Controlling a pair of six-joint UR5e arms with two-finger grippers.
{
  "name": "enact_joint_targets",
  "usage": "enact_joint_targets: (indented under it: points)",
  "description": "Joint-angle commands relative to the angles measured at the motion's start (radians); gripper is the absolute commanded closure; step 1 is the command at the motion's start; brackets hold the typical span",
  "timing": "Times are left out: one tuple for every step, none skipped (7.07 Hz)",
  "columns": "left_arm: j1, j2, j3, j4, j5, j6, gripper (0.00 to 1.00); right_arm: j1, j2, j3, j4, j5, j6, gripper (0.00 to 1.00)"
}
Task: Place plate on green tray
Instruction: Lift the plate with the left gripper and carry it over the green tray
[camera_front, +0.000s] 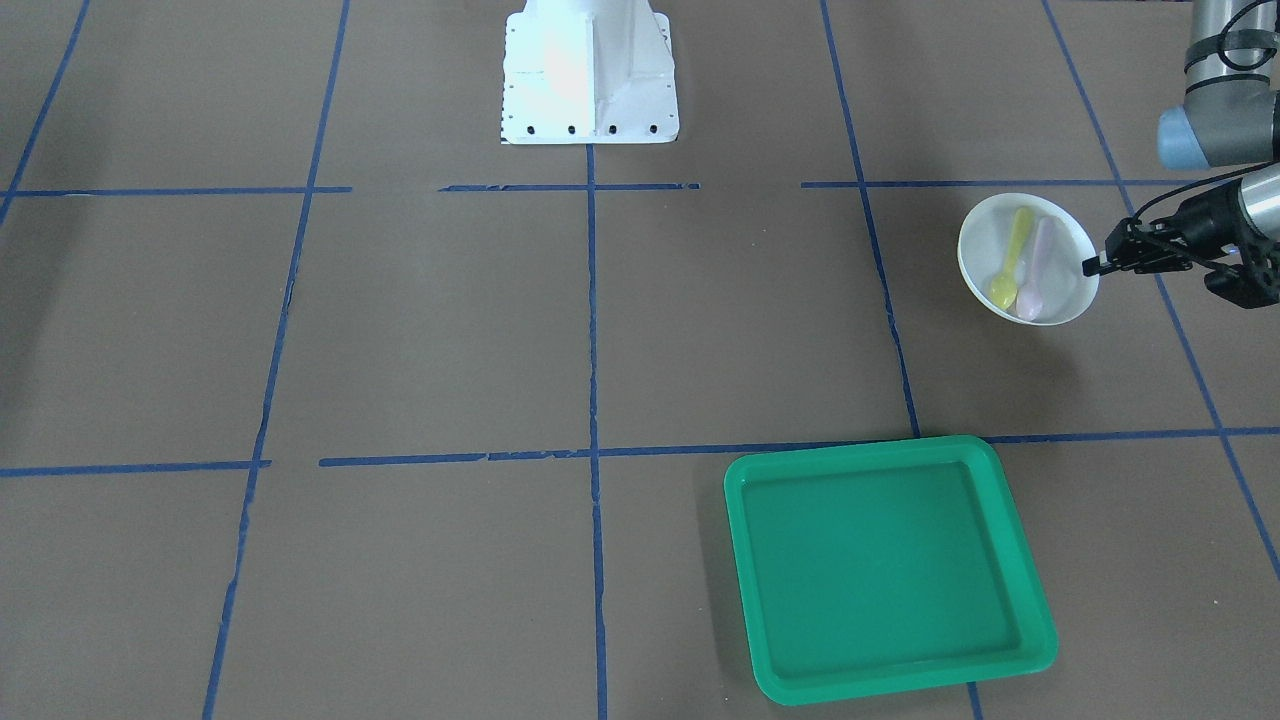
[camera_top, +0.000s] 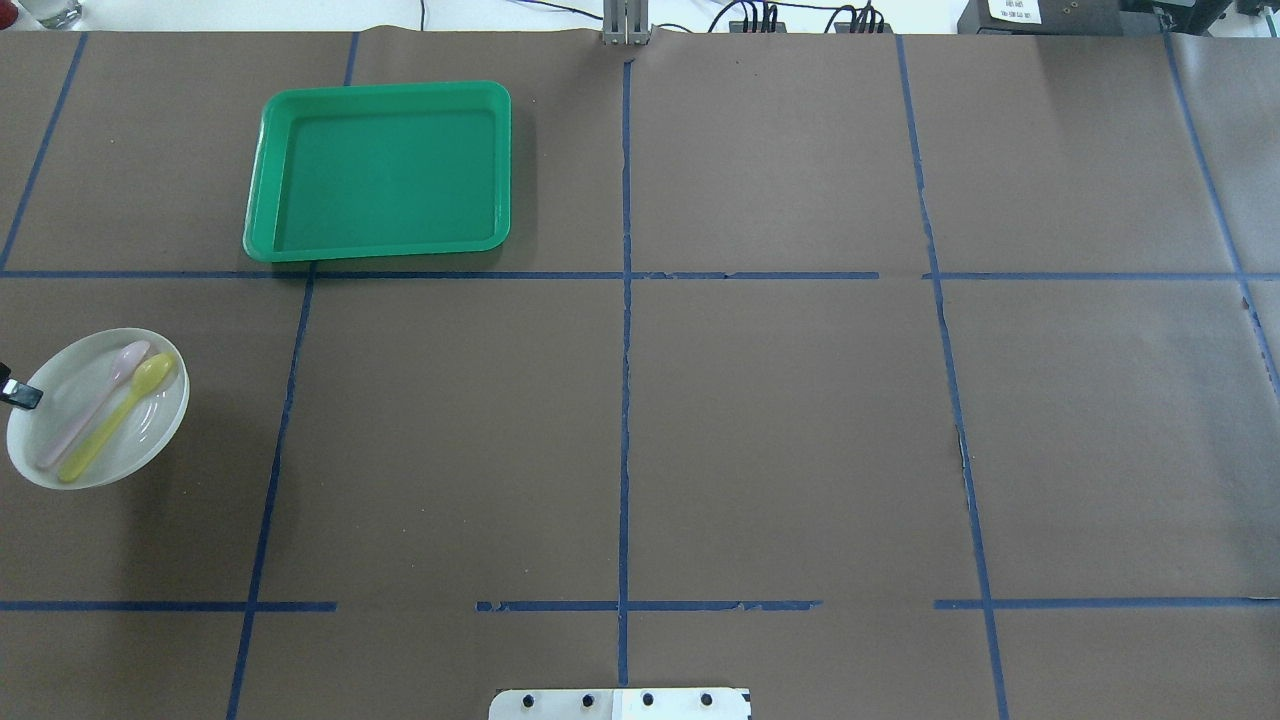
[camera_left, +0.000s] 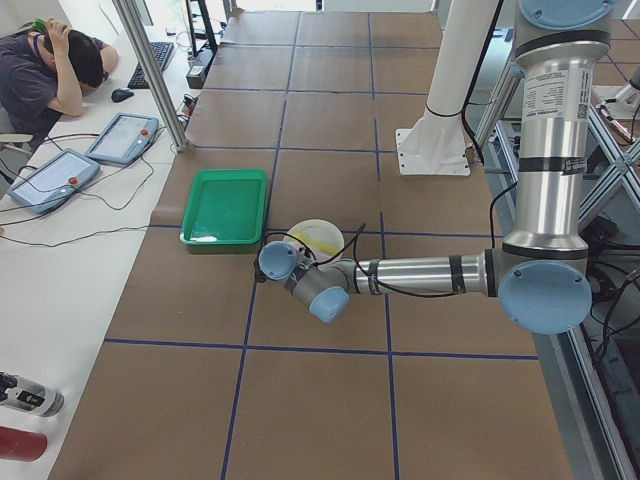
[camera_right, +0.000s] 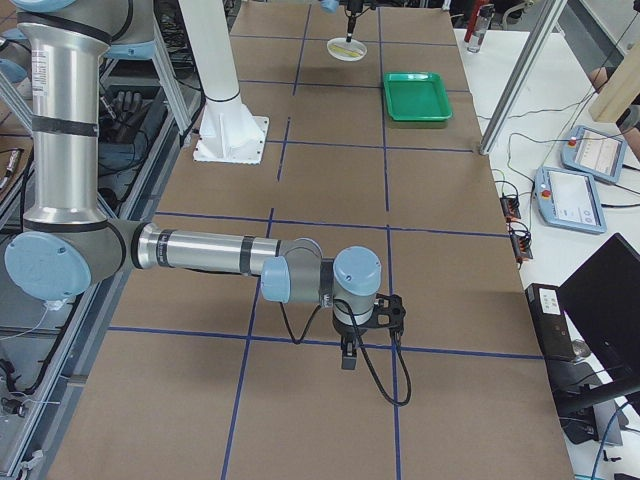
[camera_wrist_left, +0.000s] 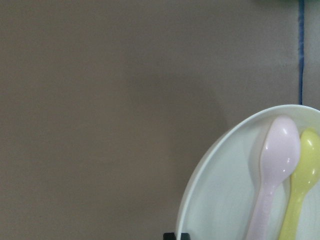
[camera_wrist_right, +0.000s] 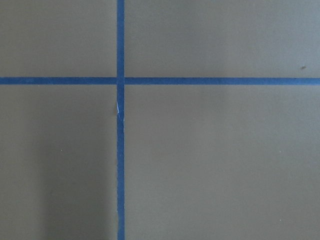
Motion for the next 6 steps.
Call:
enact_joint_targets:
  points:
    - [-0.001, -0.150, 0.047, 0.007, 0.045, -0.206, 1.00, 0.000, 0.000, 0.000, 0.000, 0.000, 0.000, 0.00]
    - [0.023, -0.248, 0.104, 0.007, 0.137, -0.340, 1.00, 0.000, 0.000, 0.000, 0.000, 0.000, 0.000, 0.00]
    - [0.054, -0.310, 0.153, 0.007, 0.189, -0.437, 1.00, 0.000, 0.000, 0.000, 0.000, 0.000, 0.000, 0.00]
    - [0.066, -0.388, 0.217, -0.001, 0.214, -0.562, 1.00, 0.000, 0.000, 0.000, 0.000, 0.000, 0.000, 0.00]
    - [0.078, -0.433, 0.250, -0.007, 0.245, -0.641, 1.00, 0.000, 0.000, 0.000, 0.000, 0.000, 0.000, 0.00]
    - [0.100, -0.473, 0.285, -0.013, 0.249, -0.702, 1.00, 0.000, 0.000, 0.000, 0.000, 0.000, 0.000, 0.00]
